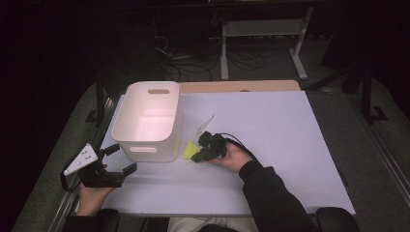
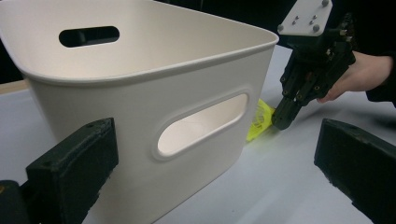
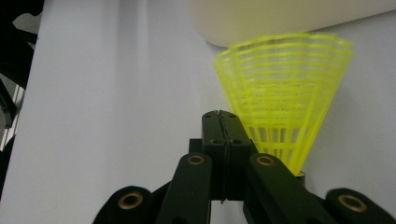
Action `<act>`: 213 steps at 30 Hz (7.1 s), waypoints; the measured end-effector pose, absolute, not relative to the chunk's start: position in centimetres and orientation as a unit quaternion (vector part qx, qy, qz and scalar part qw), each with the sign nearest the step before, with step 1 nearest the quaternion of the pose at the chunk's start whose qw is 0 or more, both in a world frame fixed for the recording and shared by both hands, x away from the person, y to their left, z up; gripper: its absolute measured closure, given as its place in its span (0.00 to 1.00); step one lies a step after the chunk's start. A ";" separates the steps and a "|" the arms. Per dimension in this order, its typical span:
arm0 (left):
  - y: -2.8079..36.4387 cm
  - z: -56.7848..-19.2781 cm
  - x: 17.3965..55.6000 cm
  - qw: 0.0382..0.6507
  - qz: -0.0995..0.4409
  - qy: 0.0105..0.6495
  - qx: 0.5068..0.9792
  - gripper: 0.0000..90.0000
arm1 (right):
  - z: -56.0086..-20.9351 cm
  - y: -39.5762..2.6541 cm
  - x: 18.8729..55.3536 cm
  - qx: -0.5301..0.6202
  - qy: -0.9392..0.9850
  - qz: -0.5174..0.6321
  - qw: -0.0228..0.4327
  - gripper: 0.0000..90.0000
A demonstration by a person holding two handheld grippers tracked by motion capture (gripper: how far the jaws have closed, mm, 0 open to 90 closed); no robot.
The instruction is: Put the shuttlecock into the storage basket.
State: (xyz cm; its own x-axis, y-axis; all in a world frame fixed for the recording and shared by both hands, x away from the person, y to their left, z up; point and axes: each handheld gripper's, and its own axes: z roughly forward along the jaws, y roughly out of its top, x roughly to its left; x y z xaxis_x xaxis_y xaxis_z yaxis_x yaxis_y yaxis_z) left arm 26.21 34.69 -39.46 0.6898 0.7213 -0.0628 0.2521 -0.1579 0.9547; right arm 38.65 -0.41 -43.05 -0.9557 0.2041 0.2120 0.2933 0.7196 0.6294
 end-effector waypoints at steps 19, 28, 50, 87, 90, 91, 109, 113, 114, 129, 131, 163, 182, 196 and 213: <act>34.7 -39.4 26.2 0.558 0.212 0.333 0.730 0.00 | -42.5 -1.2 38.9 -0.142 -0.920 -0.360 0.059 0.97; 34.7 -39.4 26.2 0.558 0.213 0.334 0.729 0.00 | -41.2 -2.1 38.6 -0.144 -0.919 -0.365 0.052 0.95; 34.8 -39.4 26.2 0.558 0.214 0.334 0.729 0.00 | -39.1 -3.2 39.1 -0.181 -0.917 -0.355 0.029 0.32; 34.8 -39.4 26.2 0.559 0.214 0.333 0.728 0.00 | -41.3 -2.3 41.4 -0.202 -0.929 -0.306 0.039 0.00; 34.8 -39.4 26.2 0.559 0.214 0.333 0.728 0.00 | -41.5 -2.2 41.4 -0.201 -0.931 -0.303 0.038 0.00; 34.8 -39.4 26.2 0.559 0.214 0.333 0.728 0.00 | -41.6 -2.1 41.4 -0.202 -0.931 -0.301 0.039 0.00; 34.8 -39.4 26.2 0.559 0.213 0.333 0.729 0.00 | -42.4 -2.1 41.0 -0.172 -0.937 -0.298 0.052 0.34; 34.8 -39.4 26.2 0.559 0.214 0.332 0.729 0.00 | -42.6 -1.8 40.9 -0.167 -0.941 -0.289 0.049 0.41; 34.8 -39.4 26.2 0.559 0.214 0.332 0.729 0.00 | -42.7 -1.7 40.9 -0.166 -0.943 -0.286 0.048 0.43; 34.7 -39.4 26.2 0.559 0.213 0.333 0.729 0.00 | -42.8 -1.9 40.9 -0.171 -0.944 -0.281 0.039 0.70; 34.7 -39.4 26.2 0.559 0.213 0.333 0.729 0.00 | -42.8 -1.9 40.9 -0.171 -0.944 -0.281 0.038 0.70; 34.7 -39.4 26.2 0.558 0.213 0.334 0.729 0.00 | -40.6 -3.1 40.2 -0.165 -0.940 -0.295 0.031 0.70; 34.7 -39.4 26.2 0.558 0.213 0.334 0.729 0.00 | -38.9 -4.1 39.4 -0.154 -0.941 -0.302 0.021 0.70; 34.7 -39.4 26.2 0.557 0.213 0.335 0.729 0.00 | -36.9 -5.3 39.2 -0.156 -0.936 -0.316 0.006 0.70; 34.7 -39.4 26.2 0.558 0.213 0.335 0.729 0.00 | -34.0 -5.8 39.3 -0.155 -0.928 -0.339 -0.010 0.70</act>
